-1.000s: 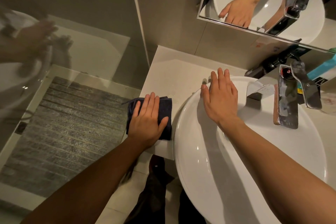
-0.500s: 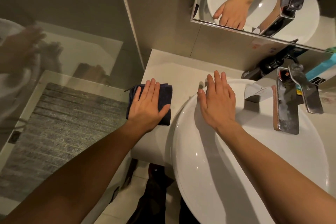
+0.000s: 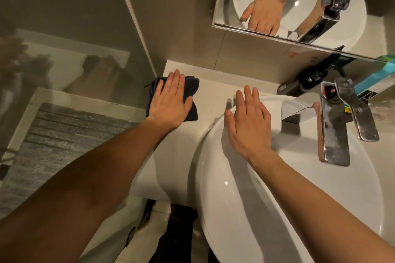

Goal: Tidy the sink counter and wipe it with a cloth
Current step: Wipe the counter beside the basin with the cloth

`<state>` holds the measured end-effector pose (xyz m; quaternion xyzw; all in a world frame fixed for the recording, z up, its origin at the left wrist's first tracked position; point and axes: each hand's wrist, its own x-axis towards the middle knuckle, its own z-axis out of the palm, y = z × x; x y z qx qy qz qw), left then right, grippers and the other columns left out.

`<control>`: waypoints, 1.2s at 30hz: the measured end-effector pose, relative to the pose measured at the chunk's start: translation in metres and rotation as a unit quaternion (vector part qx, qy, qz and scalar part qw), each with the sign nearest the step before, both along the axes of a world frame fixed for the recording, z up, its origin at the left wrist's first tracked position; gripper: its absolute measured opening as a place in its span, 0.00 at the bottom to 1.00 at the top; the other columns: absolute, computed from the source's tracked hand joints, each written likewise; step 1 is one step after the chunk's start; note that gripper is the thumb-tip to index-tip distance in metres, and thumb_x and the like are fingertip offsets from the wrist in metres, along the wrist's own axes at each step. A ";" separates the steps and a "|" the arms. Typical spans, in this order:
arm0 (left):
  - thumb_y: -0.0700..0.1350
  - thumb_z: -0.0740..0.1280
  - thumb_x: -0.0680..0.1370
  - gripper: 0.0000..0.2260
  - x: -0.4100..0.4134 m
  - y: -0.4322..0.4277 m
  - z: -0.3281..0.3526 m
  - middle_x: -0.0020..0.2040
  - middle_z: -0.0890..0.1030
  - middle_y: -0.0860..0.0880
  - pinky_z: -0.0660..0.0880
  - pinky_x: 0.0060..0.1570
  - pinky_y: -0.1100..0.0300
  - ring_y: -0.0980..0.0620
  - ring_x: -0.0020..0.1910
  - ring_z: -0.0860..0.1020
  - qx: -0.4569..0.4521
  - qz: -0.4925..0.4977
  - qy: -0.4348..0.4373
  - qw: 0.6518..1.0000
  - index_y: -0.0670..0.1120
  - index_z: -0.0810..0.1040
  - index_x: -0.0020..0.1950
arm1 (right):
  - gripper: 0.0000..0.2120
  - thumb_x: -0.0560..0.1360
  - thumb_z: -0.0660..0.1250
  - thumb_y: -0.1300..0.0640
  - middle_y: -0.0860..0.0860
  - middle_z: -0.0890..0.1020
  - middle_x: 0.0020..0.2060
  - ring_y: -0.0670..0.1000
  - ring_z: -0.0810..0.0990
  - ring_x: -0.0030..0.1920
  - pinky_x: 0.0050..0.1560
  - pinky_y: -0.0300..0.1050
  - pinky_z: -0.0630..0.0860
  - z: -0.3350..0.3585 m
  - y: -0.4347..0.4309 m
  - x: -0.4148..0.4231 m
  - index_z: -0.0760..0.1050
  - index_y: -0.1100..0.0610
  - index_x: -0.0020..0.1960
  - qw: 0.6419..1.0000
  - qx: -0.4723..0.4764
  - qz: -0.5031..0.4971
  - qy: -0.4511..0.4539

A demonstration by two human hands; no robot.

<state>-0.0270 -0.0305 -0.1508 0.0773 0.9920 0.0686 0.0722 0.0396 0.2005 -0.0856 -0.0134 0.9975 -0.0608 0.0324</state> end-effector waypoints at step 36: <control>0.43 0.55 0.86 0.10 0.039 -0.017 0.093 0.46 0.79 0.54 0.74 0.44 0.67 0.65 0.42 0.77 0.526 0.191 0.047 0.827 0.45 0.76 0.59 | 0.31 0.83 0.45 0.40 0.54 0.57 0.82 0.54 0.49 0.82 0.77 0.53 0.56 -0.001 0.002 -0.001 0.61 0.56 0.79 1.000 -0.012 0.006 0.009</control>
